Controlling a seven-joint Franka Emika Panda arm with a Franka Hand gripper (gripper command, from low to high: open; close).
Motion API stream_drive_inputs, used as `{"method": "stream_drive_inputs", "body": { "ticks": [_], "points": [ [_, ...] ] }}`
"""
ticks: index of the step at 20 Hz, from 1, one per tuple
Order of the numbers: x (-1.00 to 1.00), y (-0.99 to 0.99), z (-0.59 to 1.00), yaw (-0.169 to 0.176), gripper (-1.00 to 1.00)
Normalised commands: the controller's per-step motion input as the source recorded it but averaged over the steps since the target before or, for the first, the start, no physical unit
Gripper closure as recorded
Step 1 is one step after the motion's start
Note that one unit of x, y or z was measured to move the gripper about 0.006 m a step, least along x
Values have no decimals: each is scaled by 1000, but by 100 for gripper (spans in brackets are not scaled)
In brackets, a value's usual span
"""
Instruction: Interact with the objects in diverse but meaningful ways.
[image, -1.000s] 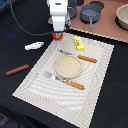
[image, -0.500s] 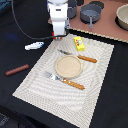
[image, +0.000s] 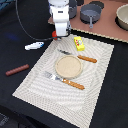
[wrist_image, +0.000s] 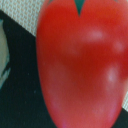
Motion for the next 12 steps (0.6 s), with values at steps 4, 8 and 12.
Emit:
{"method": "stream_drive_inputs", "body": {
  "ticks": [4, 8, 12],
  "points": [
    [0, 0, -24, 53, 100],
    [0, 0, 0, 42, 100],
    [23, 0, 191, 32, 100]
  ]
}}
